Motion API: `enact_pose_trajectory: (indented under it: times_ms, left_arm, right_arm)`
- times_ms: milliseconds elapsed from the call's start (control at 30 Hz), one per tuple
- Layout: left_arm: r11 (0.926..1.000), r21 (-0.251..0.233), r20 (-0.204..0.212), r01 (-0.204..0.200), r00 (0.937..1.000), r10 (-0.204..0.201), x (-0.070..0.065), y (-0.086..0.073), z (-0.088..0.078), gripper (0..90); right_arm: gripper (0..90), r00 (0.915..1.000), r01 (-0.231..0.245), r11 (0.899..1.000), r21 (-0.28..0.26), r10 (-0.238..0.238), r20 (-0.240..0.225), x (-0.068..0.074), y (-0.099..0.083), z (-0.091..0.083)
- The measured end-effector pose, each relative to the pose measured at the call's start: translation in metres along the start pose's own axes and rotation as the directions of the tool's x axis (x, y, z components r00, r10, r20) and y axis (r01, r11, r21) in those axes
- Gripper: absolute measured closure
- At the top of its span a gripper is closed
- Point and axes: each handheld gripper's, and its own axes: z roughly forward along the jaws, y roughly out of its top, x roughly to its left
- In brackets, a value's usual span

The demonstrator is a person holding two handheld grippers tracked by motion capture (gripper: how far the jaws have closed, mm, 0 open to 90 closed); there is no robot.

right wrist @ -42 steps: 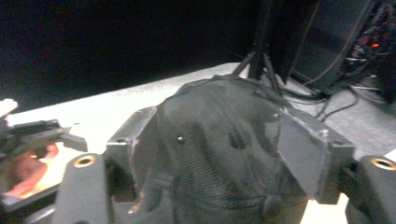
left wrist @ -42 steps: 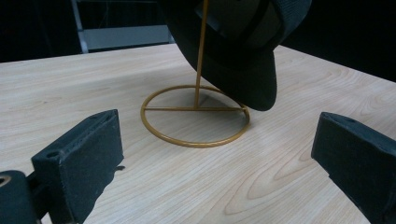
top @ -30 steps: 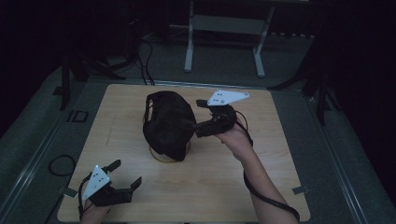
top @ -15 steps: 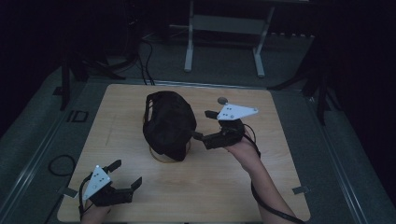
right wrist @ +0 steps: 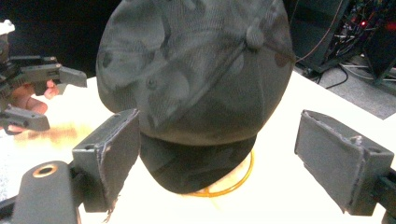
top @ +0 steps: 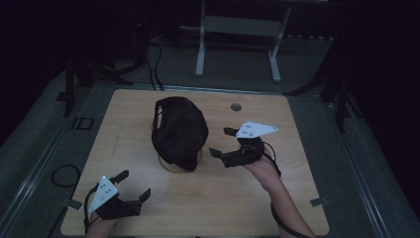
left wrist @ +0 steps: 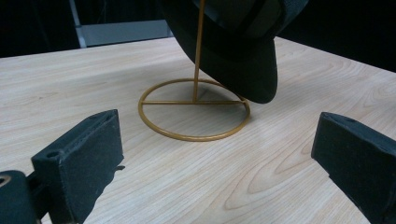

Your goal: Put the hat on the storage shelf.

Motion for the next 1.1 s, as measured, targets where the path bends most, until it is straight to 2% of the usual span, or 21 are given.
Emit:
enact_pose_trajectory:
  times_ms: [100,133,533,733,900,1100]
  left_arm:
    - [1.0,0.003,0.002,0.003,1.0,-0.003,0.0,-0.001,0.0,2.5]
    - [1.0,0.007,0.002,0.001,1.0,-0.001,-0.001,-0.001,0.0,2.5]
    - [0.9998,0.019,0.015,-0.003,0.9999,0.003,-0.002,-0.003,0.003,2.5]
    - [0.9993,0.033,0.011,-0.018,0.9998,0.017,-0.002,-0.006,0.004,2.5]
    - [0.9987,0.045,0.013,-0.022,0.9997,0.022,-0.001,-0.009,0.005,2.5]
    - [0.9986,0.05,0.012,-0.016,0.9998,0.016,0.0,-0.01,0.006,2.5]
  right_arm:
    - [14.1,1.0,0.0,1.0,0.006,0.0,0.001,0.0,-0.004,0.0]
    - [14.1,1.0,0.0,1.0,0.012,0.0,-0.006,0.001,-0.011,0.0]
    - [14.5,0.9996,-0.021,0.999,0.028,0.022,-0.018,0.003,-0.044,0.001]
    - [14.7,0.9998,0.004,0.998,0.06,-0.003,-0.017,0.005,-0.06,0.003]
    - [15.0,0.9994,-0.022,0.999,0.045,0.023,-0.025,0.002,-0.077,0.0]
    - [15.0,0.9989,-0.035,0.997,0.063,0.037,-0.028,0.002,-0.096,-0.002]
